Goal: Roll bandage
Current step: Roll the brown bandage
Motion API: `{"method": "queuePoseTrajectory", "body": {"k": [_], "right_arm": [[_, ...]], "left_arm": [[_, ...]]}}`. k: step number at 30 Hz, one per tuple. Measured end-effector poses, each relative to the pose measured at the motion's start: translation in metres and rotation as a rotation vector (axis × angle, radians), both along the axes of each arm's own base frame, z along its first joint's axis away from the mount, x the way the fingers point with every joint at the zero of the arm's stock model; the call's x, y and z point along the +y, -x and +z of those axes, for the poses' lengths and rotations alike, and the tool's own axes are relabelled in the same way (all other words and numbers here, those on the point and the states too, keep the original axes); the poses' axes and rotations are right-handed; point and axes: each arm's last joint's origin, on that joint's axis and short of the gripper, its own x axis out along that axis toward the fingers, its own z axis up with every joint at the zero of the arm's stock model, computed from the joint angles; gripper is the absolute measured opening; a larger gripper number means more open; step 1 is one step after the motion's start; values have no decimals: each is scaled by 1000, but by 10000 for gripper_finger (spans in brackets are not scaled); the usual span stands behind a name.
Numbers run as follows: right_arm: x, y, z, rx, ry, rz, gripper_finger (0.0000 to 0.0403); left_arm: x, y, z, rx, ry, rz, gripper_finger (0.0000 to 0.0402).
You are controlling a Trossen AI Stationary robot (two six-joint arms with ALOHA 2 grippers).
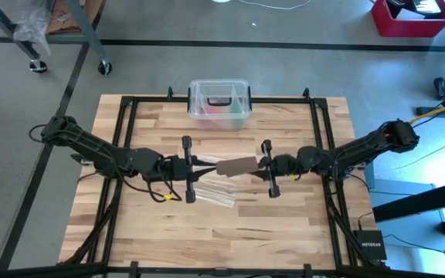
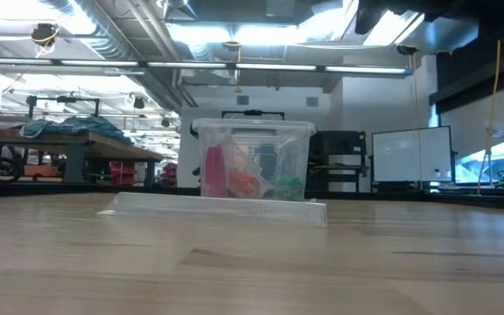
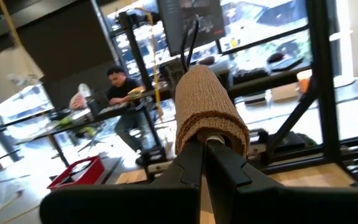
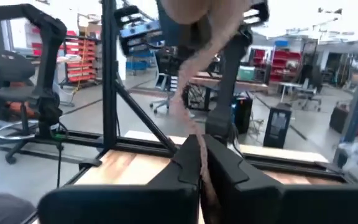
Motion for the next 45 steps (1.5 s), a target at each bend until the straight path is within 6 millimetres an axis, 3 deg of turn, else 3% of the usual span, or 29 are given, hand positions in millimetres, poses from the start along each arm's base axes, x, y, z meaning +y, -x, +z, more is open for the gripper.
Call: {"method": "queuePoseTrajectory", "body": {"k": [9,14,22,28,36,45], "right_arm": [[5,-8,-13,42,51,-69,4],[7,-12,-16,12,44,-59,4],[10,-20,-5,28,51,-28,3],[29,-20,5,40,25,48,4],[63,-18,25,62,10,104,5],[84,-18,53,85,23,135,6]], "left_arm": [[-11,6,11,-174,4,-209,0],[-16,14,0,-279,-78,-153,0],[-10,16,-8,-223,-156,81,0],[-7,16,-12,-136,-221,230,0],[-6,15,-13,-121,-244,250,0],[-3,3,-23,-89,-272,278,0]]}}
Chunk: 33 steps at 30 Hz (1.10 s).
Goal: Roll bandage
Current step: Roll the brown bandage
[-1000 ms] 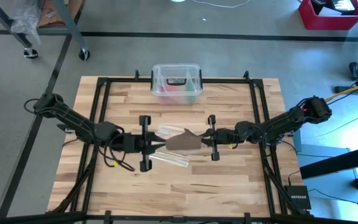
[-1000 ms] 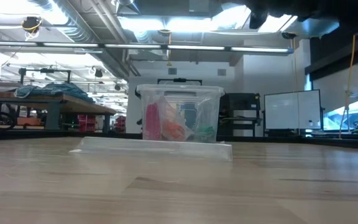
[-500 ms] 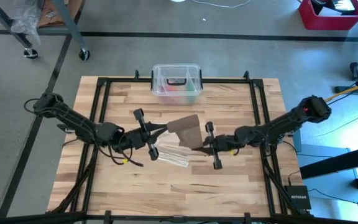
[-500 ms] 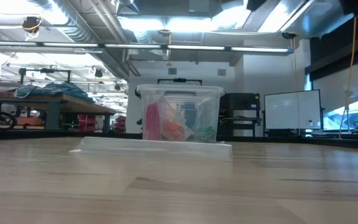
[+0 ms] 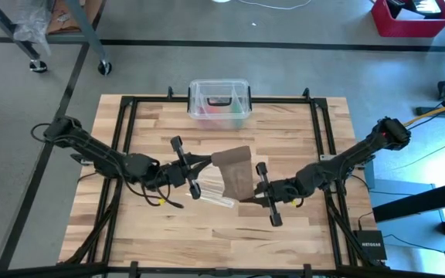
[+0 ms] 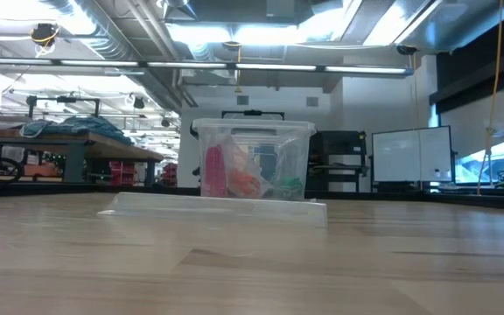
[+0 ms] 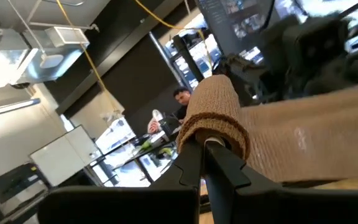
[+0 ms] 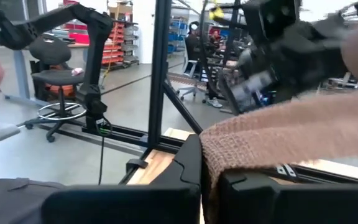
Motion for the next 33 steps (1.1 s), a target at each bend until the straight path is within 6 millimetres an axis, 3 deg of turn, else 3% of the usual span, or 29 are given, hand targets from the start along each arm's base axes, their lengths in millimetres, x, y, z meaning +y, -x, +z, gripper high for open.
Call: {"method": "queuePoseTrajectory", "body": {"k": [8,21,28,33], "right_arm": [[16,6,9,-18,30,8,7],[18,2,57,-103,70,-38,7],[9,-3,78,-99,87,-151,7],[-9,-11,80,-67,81,-225,7]], "left_arm": [[1,-17,-18,63,-78,53,0],[-4,-25,-29,124,-188,72,0],[-4,-25,-29,122,-202,44,0],[-6,-25,-30,125,-211,23,0]]}}
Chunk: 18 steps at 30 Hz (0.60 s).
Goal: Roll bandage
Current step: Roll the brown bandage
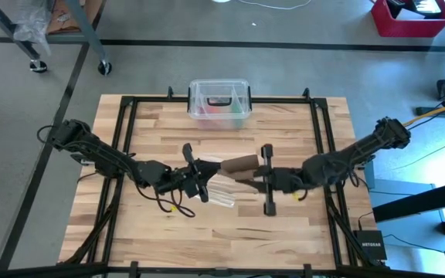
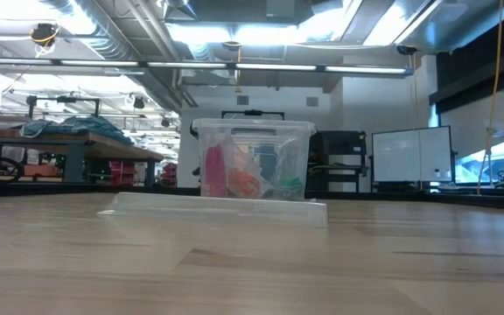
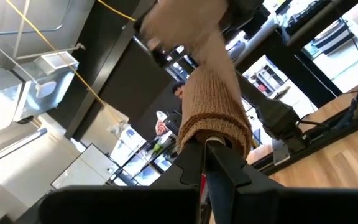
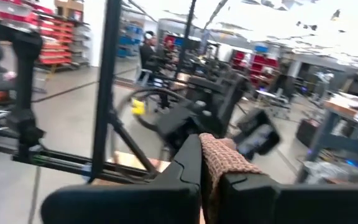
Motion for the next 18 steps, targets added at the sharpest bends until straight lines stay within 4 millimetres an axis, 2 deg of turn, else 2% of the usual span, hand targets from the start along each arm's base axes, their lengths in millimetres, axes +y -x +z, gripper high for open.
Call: {"method": "queuePoseTrajectory", "body": {"k": [14,18], "right_arm": [[-41,-14,-2,24,-17,-251,8],[-50,-17,-8,80,-36,-291,25]], "left_arm": [[-1,0,-3,27,1,-6,0],[-1,0,-3,28,4,-6,0]]}}
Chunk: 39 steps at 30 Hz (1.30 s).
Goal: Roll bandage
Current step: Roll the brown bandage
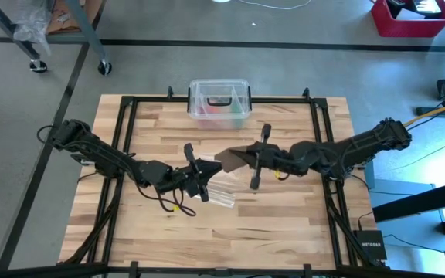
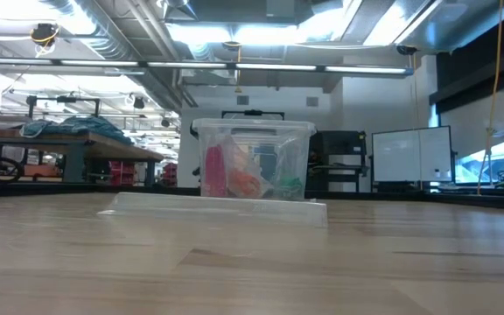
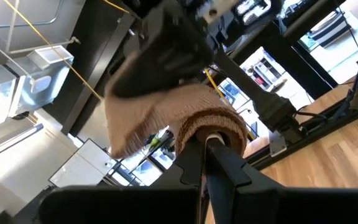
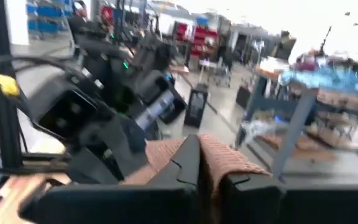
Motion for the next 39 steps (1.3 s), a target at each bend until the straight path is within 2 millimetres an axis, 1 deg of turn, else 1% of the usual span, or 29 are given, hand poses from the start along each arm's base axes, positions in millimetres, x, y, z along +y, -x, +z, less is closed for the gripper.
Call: {"method": "queuePoseTrajectory", "body": {"k": [4,10,15,20,25,27,30,35,39], "right_arm": [[-6,-1,-8,68,-32,-20,73],[-7,-1,-11,95,-35,-77,148],[-9,0,-11,92,-38,-122,186],[-8,0,-12,101,-39,-105,197],[-9,0,-7,33,-118,-142,198],[-9,0,-7,30,-121,-142,198],[-10,0,-11,60,-135,-157,198],[-15,0,-21,121,-227,-188,198],[-14,1,-24,134,-296,-167,198]], "left_arm": [[0,0,0,-1,7,-1,0],[0,0,0,-1,15,-4,0],[0,0,-1,-1,22,-6,0],[0,0,-1,-1,21,-9,0],[0,0,-1,-6,31,-15,0],[0,0,-1,-6,32,-15,0],[0,0,-1,-7,32,-15,0],[-1,0,-2,10,22,-13,0],[0,-1,-8,100,-82,2,0]]}}
